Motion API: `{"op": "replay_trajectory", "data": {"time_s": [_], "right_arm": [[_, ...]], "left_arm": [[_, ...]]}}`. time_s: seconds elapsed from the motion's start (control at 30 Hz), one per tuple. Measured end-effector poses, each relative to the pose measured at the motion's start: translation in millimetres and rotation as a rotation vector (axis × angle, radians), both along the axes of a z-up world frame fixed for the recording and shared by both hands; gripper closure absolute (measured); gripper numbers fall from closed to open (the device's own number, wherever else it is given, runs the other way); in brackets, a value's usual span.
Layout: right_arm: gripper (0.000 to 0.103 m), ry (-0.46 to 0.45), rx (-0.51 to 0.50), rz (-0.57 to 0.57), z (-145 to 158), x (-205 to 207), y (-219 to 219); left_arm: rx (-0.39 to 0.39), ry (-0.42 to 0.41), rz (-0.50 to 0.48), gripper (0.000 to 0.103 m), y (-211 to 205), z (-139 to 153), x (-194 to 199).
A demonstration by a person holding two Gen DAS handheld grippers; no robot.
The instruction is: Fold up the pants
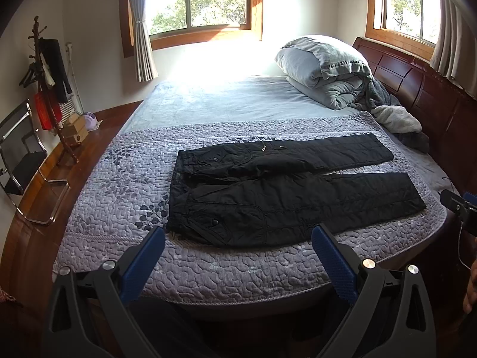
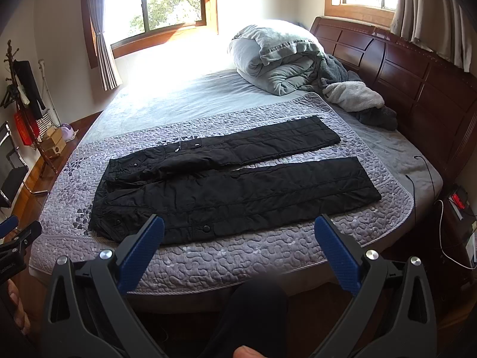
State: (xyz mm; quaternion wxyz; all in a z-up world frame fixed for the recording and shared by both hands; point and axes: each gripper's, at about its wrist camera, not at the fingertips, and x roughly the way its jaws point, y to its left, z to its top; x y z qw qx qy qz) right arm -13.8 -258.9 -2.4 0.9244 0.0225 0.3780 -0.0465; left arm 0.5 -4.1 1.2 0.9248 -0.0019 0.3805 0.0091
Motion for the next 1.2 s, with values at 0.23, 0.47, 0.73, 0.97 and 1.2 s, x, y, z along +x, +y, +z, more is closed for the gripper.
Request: {"op": "replay_trajectory", "data": {"time_s": [0.23,0.47,0.73,0.97,1.2], "right_arm": [[0.002,-0.006,-0.001,0.001,1.3,0.5,-0.2],[0.002,-0.003,-0.002,0.001,1.8,1.3,0.3],[0.002,-0.003,-0.007,0.002,1.1,2.1,1.6],[0.002,-0.003,-0.009,0.006,1.0,3.2,2.8],[0.002,-0.002,-0.012,0.005,0.5,2.8,2.4]], "left_arm": [[0.003,0.003,0.001,0.004,1.5,1.4,2.0],[0.007,0.0,0.003,0.004,-0.1,2.2,2.6],[0.004,0.001,0.003,0.004,-0.1,1.6,2.4],[0.006,0.001,0.003,0.004,1.4,1.7,2.4],[0.007,0.002,0.002,0.004,1.9,1.6,2.9]]}}
